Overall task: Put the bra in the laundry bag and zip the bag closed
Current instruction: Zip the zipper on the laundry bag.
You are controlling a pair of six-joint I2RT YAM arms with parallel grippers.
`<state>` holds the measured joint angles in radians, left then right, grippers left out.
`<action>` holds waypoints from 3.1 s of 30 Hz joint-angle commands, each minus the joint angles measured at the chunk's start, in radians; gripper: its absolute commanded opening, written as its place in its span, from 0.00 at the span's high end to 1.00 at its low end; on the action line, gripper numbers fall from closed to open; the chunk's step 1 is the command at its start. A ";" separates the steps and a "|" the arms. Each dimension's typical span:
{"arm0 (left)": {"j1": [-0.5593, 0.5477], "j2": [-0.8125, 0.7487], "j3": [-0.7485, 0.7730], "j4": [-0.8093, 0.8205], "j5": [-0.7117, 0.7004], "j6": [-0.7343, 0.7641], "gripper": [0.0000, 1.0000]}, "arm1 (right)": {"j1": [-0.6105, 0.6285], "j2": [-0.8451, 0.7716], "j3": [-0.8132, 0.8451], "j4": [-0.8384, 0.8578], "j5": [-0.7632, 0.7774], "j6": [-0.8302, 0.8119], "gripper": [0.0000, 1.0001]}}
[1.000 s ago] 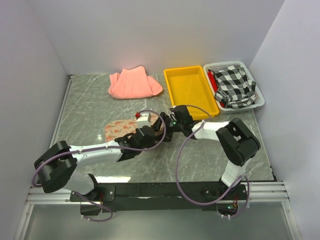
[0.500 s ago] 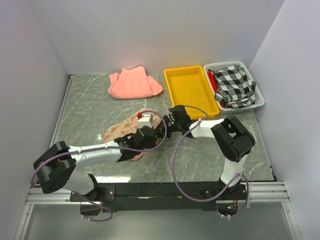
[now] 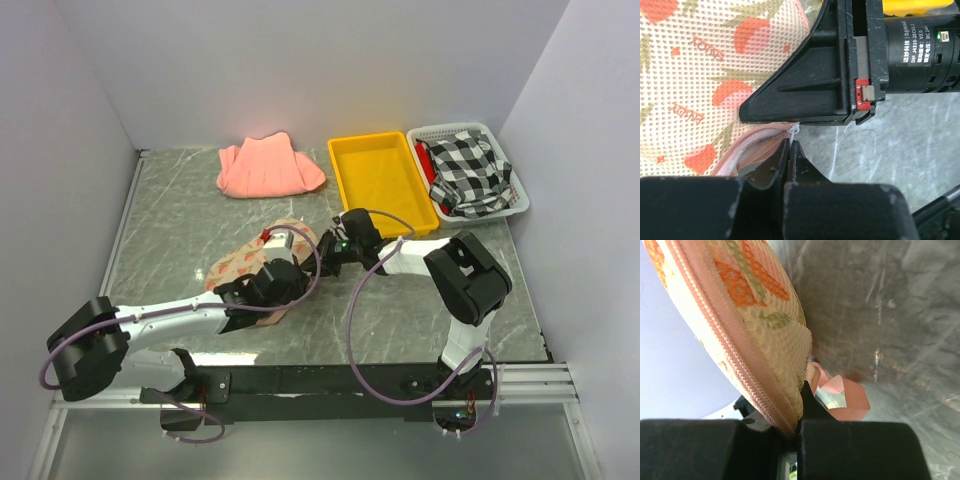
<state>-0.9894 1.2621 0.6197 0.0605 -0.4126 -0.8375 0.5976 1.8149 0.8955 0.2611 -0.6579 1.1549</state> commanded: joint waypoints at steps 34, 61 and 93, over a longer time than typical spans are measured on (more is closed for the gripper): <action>-0.002 0.083 0.103 -0.082 -0.074 0.006 0.72 | -0.018 -0.091 0.020 -0.187 0.213 -0.188 0.36; -0.018 0.009 -0.021 0.010 0.077 0.014 0.83 | -0.018 -0.026 0.060 -0.145 0.167 -0.178 0.82; -0.028 0.134 -0.045 0.151 -0.233 -0.032 0.97 | -0.001 -0.121 -0.058 -0.007 0.008 -0.052 0.92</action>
<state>-1.0107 1.3750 0.5606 0.1558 -0.5652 -0.8787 0.5816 1.7592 0.8619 0.1883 -0.5793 1.0653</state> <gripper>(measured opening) 0.050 0.138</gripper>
